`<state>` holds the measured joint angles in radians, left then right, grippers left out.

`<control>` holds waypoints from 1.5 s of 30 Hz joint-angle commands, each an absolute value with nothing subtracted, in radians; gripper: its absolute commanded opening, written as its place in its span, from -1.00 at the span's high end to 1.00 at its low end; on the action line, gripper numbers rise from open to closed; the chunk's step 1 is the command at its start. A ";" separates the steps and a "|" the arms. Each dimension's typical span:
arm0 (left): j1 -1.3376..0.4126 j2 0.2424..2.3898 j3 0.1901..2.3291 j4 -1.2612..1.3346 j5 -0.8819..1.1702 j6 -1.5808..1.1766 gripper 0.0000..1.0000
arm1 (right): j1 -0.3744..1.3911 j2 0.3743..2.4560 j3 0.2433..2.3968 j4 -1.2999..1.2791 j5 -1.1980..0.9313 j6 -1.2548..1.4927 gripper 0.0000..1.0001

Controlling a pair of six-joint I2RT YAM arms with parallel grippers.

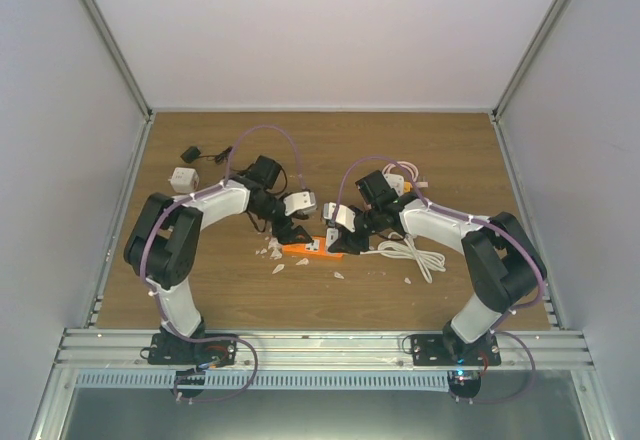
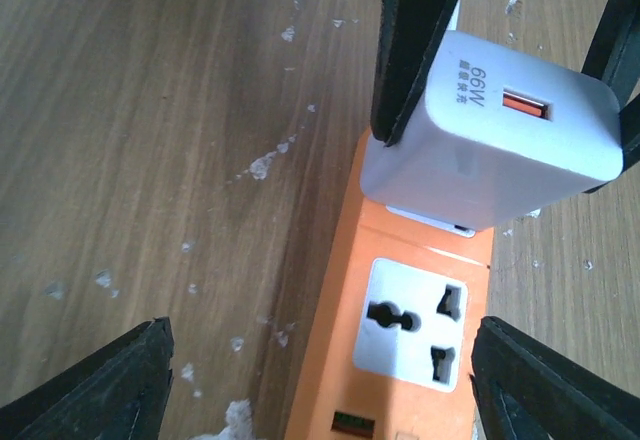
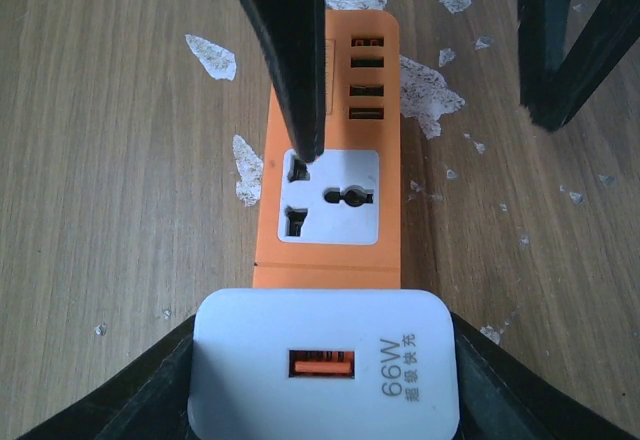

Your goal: Pull the plug off the socket

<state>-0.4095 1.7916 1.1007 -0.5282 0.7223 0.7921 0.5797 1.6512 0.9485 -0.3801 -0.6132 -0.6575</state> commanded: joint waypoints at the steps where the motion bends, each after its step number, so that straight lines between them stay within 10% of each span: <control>1: -0.443 1.811 1.075 -0.456 0.744 0.767 -0.61 | 0.591 1.638 0.946 -0.374 -0.622 -0.660 -0.08; 45: -0.499 1.859 0.940 -0.371 0.540 0.804 0.01 | 0.587 1.577 0.970 -0.385 -0.684 -0.635 0.20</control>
